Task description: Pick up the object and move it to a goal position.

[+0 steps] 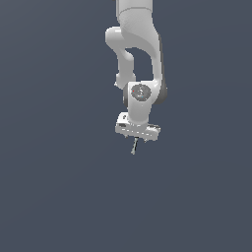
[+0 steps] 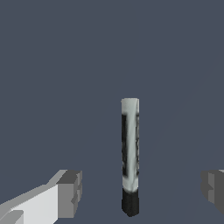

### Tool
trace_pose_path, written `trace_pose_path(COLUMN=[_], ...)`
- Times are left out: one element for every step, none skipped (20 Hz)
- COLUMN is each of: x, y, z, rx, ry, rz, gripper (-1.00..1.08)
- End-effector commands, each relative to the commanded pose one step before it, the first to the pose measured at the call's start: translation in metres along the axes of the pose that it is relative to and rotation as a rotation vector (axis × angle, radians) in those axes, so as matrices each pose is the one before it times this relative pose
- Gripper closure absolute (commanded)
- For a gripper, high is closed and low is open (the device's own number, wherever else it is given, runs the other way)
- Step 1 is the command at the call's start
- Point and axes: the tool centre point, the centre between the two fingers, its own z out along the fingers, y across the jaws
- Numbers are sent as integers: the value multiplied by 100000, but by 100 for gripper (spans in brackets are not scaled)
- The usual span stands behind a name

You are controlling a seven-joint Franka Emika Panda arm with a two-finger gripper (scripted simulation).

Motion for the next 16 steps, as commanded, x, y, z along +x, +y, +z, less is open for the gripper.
trace_pose_path(x=[12, -8, -4, -16, -9, -24, -17, -22, -19, -18, 3, 1, 18, 15, 16, 13], y=[13, -7, 15, -12, 21, -17, 16, 3, 2, -21, 14, -20, 6, -17, -14, -9], z=[111, 170, 228, 304, 356, 434, 483, 548, 538, 475, 390, 333, 255, 199, 137, 80], rx=[4, 0, 8, 0, 11, 0, 10, 7, 8, 0, 12, 0, 10, 0, 0, 0], ry=[34, 0, 15, 0, 21, 0, 21, 15, 15, 0, 21, 0, 15, 0, 0, 0], rz=[44, 0, 46, 0, 65, 0, 65, 46, 46, 0, 65, 0, 45, 0, 0, 0], gripper=[-92, -92, -92, -92, -92, -92, -92, -92, -92, -92, -92, -92, -92, -92, -92, -92])
